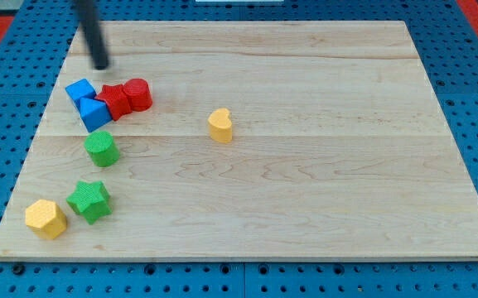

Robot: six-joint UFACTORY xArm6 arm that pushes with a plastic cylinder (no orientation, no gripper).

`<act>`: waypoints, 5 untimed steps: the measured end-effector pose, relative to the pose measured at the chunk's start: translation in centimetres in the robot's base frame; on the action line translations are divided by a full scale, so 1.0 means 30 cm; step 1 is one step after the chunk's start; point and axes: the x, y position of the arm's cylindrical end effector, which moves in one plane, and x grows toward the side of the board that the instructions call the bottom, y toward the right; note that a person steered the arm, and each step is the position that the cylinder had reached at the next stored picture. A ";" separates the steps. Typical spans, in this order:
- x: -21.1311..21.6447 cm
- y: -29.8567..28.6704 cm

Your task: Move the red circle to the top of the yellow heart

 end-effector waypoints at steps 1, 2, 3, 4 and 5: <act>0.019 -0.074; 0.143 -0.066; 0.210 -0.068; 0.213 0.148; 0.211 0.444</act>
